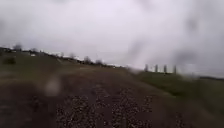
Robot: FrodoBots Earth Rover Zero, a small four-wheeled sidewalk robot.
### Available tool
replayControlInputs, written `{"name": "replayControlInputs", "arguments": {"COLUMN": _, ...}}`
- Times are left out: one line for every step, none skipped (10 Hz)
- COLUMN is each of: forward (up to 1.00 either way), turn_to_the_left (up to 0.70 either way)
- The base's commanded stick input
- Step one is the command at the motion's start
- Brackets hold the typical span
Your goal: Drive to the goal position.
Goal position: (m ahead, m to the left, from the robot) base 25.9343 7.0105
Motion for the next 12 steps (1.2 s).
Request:
{"name": "replayControlInputs", "arguments": {"forward": 1.0, "turn_to_the_left": 0.39}}
{"name": "replayControlInputs", "arguments": {"forward": 1.0, "turn_to_the_left": 0.37}}
{"name": "replayControlInputs", "arguments": {"forward": 1.0, "turn_to_the_left": 0.0}}
{"name": "replayControlInputs", "arguments": {"forward": 1.0, "turn_to_the_left": 0.0}}
{"name": "replayControlInputs", "arguments": {"forward": 1.0, "turn_to_the_left": 0.0}}
{"name": "replayControlInputs", "arguments": {"forward": 1.0, "turn_to_the_left": 0.0}}
{"name": "replayControlInputs", "arguments": {"forward": 1.0, "turn_to_the_left": 0.0}}
{"name": "replayControlInputs", "arguments": {"forward": 1.0, "turn_to_the_left": 0.0}}
{"name": "replayControlInputs", "arguments": {"forward": 1.0, "turn_to_the_left": 0.0}}
{"name": "replayControlInputs", "arguments": {"forward": 1.0, "turn_to_the_left": 0.0}}
{"name": "replayControlInputs", "arguments": {"forward": 1.0, "turn_to_the_left": 0.0}}
{"name": "replayControlInputs", "arguments": {"forward": 1.0, "turn_to_the_left": 0.0}}
